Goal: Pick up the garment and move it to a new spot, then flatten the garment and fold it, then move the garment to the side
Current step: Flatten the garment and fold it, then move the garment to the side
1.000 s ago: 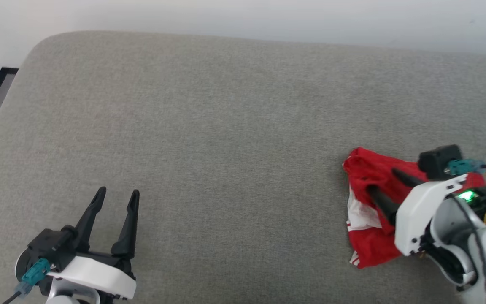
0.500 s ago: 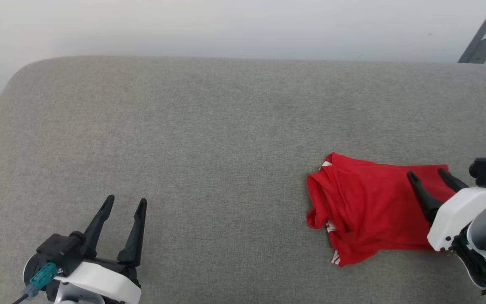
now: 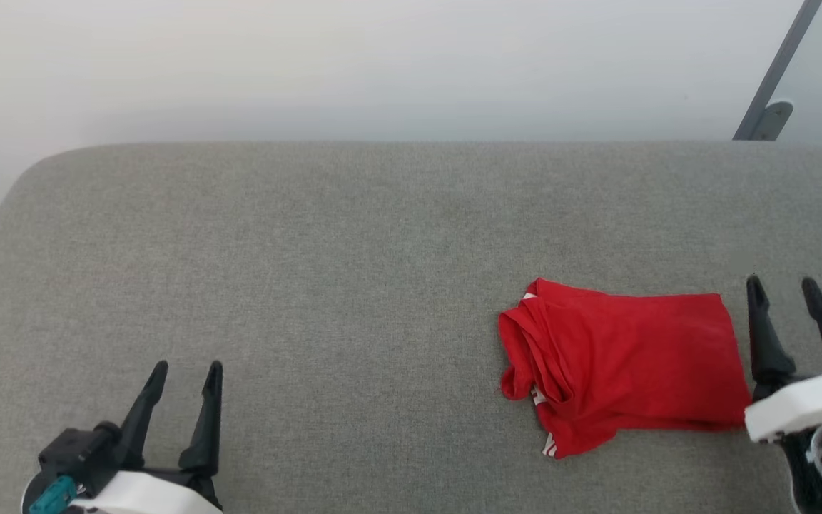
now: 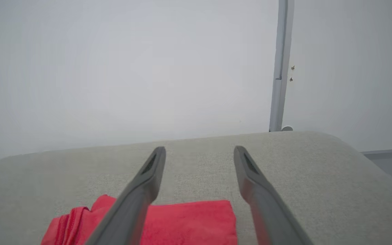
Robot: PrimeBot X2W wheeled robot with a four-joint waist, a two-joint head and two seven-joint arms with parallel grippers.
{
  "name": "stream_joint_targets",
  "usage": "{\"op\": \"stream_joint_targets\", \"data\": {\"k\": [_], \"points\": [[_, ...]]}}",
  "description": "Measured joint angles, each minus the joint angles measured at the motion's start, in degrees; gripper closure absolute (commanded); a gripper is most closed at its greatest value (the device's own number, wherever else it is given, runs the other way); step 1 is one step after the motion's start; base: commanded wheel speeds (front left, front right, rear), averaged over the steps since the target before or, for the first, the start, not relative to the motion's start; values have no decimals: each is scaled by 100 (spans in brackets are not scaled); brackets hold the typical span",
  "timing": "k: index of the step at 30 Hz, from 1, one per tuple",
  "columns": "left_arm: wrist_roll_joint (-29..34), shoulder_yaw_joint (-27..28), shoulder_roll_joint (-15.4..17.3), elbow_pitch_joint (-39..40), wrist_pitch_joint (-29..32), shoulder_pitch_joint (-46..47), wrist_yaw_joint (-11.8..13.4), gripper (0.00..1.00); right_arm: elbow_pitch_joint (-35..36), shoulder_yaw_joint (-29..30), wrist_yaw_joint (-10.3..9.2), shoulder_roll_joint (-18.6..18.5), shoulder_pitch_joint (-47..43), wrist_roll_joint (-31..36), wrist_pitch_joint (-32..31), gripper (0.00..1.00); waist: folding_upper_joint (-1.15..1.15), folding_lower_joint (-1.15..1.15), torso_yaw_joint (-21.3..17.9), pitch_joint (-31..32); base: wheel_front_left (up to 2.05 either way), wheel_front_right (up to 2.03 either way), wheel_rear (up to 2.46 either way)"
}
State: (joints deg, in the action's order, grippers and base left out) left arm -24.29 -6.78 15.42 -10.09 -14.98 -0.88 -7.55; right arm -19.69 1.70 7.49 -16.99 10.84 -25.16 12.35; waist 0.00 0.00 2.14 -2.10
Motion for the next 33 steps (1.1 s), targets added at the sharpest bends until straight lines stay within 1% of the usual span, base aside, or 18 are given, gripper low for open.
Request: {"op": "stream_joint_targets", "data": {"k": [1, 5, 12, 19, 26, 33], "points": [[0, 49, -42, 41, 1, -87, 0, 0, -2, 21, 0, 65, -131, 56, 133, 0, 0, 0, 13, 54, 0, 0, 0], [8, 147, -88, 147, 0, -249, 0, 0, 163, 42, 0, 226, -463, 269, 224, 0, 0, 0, 65, 104, 0, 0, 0], [25, 235, -151, 355, 0, -521, 0, 0, 728, 138, 0, 579, -1097, 521, 256, 0, 0, 0, 151, 183, 0, 0, 0], [152, 322, -182, 614, 0, -841, 0, 0, 1302, 404, 0, 903, -1653, 655, 260, 0, 0, 0, 184, 207, 0, 0, 0], [268, 530, -246, 948, 1, -1156, 0, 0, 1753, 624, 0, 1090, -2077, 737, 198, 0, 0, 0, 152, 129, 0, 0, 0], [285, 517, -271, 1032, 1, -1157, 0, 0, 1931, 717, 0, 1188, -2088, 786, 56, 0, 0, 0, 155, 24, 0, 0, 0]]}}
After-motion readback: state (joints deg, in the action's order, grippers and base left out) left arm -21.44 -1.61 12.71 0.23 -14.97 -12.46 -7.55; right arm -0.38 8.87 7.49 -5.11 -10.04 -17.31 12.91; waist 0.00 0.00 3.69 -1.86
